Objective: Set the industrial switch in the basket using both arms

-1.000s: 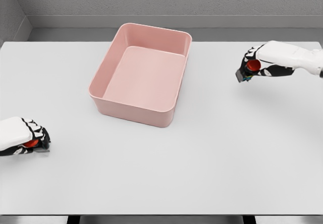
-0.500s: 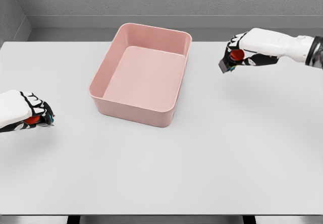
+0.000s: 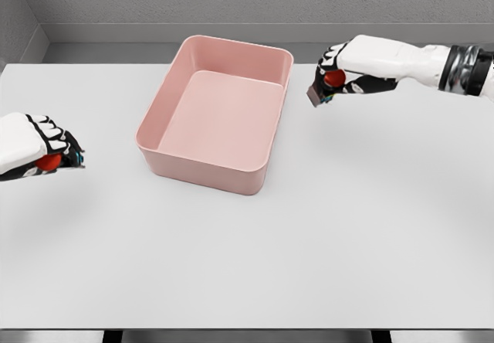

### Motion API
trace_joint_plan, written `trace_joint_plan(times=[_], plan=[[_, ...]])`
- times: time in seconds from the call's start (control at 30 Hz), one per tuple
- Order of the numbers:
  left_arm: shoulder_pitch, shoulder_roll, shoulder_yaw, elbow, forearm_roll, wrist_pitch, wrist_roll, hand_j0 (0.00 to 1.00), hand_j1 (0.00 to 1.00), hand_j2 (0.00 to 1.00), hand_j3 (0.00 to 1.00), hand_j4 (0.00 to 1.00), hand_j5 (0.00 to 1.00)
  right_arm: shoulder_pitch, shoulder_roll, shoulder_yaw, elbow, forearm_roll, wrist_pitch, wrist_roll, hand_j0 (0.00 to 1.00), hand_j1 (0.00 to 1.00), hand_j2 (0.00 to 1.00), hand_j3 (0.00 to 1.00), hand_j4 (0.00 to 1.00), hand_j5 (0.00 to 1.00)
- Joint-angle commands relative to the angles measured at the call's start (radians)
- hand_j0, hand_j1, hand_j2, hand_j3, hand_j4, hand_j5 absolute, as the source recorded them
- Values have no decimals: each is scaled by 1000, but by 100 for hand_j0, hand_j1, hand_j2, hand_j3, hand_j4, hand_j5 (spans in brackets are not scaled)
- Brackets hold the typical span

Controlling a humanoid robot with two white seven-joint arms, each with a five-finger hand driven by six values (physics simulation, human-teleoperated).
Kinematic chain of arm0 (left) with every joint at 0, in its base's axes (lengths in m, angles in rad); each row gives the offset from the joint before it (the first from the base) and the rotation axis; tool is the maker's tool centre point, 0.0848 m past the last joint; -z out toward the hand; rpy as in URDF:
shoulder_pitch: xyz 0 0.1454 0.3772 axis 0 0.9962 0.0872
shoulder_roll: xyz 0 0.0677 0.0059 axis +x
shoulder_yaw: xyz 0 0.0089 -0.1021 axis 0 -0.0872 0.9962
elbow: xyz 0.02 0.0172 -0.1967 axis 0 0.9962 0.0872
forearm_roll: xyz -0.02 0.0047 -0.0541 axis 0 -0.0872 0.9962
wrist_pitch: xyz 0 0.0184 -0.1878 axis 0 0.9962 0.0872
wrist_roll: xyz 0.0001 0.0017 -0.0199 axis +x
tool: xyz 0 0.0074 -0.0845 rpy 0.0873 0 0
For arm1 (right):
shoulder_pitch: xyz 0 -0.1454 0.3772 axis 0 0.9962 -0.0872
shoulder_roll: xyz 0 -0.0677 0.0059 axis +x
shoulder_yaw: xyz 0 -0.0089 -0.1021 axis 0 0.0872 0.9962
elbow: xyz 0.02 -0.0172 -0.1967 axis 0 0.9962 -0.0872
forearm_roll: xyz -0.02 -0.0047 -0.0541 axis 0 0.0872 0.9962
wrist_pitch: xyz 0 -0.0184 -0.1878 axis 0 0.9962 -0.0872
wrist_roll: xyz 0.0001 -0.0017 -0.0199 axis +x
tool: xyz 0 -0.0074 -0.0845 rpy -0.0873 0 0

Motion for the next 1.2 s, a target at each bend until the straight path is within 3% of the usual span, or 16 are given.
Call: trace_joint_plan(times=[0.0,0.47,0.83,1.17], plan=[[0,-4,6,1,6,0,1,45,45,45,45,45,45,-2,21,2,-1,-7,2,10,43,43,43,43,43,43],[-40,-124,20,10,-23,0,-18,44,44,44,44,44,44,-43,104,25,2,-6,2,25,43,43,43,43,43,43],[-112,-242,9,16,-80,0,-32,44,44,44,44,44,44,-86,180,61,16,-4,2,25,43,43,43,43,43,43],[-144,-317,9,24,-123,0,-33,44,44,44,44,44,44,-109,237,89,67,-4,2,25,43,43,43,43,43,43]])
